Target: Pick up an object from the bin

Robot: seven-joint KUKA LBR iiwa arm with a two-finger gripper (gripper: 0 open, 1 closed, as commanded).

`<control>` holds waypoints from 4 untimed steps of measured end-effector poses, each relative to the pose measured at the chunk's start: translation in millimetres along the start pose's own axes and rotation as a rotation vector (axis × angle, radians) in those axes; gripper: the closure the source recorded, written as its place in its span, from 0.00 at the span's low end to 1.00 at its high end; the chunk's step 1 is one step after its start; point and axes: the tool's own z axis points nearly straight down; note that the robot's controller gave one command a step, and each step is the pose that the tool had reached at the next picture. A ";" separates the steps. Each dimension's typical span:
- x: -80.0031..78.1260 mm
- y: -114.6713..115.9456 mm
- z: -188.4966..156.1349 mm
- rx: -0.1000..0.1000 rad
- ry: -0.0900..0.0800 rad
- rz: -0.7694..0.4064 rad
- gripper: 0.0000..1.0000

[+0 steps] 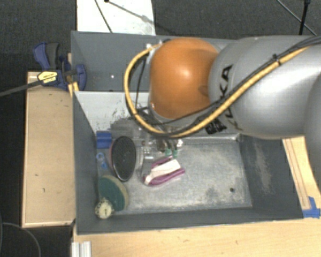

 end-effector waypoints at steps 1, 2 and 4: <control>-11.7 -36.4 -38.2 0.002 -0.005 -0.469 0.00; 29.8 -54.9 46.1 0.002 0.010 -0.383 0.00; -26.0 -108.9 159.6 0.000 0.004 -0.714 0.00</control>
Offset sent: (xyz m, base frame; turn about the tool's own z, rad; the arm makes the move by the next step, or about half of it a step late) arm 0.0090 -0.0354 0.0361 -0.4718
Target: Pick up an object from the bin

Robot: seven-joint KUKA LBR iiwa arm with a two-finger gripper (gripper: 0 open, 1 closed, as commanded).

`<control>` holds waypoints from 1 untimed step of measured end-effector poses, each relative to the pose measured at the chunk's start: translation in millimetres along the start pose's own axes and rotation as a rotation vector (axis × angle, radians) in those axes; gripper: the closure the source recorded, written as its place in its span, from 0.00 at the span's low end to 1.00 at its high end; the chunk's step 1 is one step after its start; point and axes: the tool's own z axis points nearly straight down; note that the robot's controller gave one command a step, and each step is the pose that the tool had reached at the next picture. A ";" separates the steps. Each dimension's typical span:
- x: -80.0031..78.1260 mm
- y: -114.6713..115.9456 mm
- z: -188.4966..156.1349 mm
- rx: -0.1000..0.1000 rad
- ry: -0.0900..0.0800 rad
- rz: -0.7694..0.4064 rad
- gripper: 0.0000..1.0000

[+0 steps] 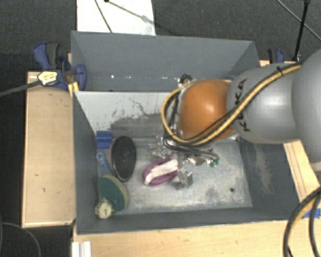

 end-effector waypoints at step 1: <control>-0.3 -0.1 -0.9 0.000 -0.001 0.006 1.00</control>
Offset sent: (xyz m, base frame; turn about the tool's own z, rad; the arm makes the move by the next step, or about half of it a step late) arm 0.0000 0.0000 0.0000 0.0000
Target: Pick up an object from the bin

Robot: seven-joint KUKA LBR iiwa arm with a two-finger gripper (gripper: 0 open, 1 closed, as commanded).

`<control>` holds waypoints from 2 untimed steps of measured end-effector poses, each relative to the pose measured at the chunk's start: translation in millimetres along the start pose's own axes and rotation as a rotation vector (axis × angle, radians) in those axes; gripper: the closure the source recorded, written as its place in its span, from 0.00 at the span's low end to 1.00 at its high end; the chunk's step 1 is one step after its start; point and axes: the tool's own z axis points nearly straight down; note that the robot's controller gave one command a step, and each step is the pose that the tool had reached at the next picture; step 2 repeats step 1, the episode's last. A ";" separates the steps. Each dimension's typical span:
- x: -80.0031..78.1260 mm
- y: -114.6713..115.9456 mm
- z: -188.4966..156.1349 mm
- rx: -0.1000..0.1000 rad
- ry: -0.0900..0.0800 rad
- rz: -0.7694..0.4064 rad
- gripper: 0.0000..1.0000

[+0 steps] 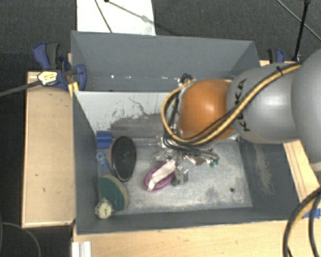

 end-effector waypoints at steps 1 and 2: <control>14.9 21.6 -133.7 0.005 -0.008 -0.040 1.00; 14.9 21.6 -133.7 0.005 -0.008 -0.040 1.00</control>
Offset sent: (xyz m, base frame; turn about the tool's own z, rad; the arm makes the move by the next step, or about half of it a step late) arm -0.0267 0.0063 0.1293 -0.0461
